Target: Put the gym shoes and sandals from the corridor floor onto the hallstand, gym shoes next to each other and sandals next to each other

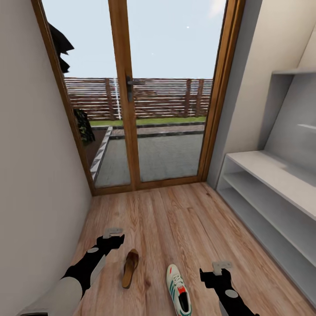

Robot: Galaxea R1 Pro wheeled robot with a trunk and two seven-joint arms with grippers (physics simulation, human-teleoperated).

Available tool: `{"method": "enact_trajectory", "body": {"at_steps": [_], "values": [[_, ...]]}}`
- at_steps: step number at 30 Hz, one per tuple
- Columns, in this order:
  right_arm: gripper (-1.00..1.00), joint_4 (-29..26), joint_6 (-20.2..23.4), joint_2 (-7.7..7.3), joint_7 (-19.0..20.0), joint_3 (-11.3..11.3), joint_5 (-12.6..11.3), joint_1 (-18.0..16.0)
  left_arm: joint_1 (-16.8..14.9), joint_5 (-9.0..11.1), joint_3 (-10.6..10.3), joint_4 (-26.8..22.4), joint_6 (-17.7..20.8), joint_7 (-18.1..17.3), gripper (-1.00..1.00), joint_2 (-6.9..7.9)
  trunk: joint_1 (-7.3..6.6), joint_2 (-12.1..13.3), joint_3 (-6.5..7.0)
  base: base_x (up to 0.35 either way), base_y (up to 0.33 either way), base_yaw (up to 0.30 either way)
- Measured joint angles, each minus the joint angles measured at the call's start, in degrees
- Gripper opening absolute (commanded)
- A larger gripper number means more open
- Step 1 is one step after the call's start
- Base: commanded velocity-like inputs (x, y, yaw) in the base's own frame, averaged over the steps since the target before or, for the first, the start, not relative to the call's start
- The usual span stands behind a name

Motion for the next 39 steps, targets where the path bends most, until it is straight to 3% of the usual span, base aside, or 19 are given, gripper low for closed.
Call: {"method": "enact_trajectory", "body": {"at_steps": [19, 39], "values": [[1.0, 2.94, -0.08, -0.05, -0.13, -0.05, -0.03, 0.0, -0.14, 0.17, -0.99, -0.8, 0.08, -0.14, 1.0, -0.05, 0.03, 0.0, 0.0, 0.051, 0.0, 0.0], [1.0, 5.84, -0.24, 0.05, -0.29, -0.04, -0.07, 0.0, -0.87, 0.24, -2.0, -3.26, 0.67, -2.49, 1.0, -0.62, 4.42, -8.0, -4.54, 0.0, 0.0, 0.012]]}}
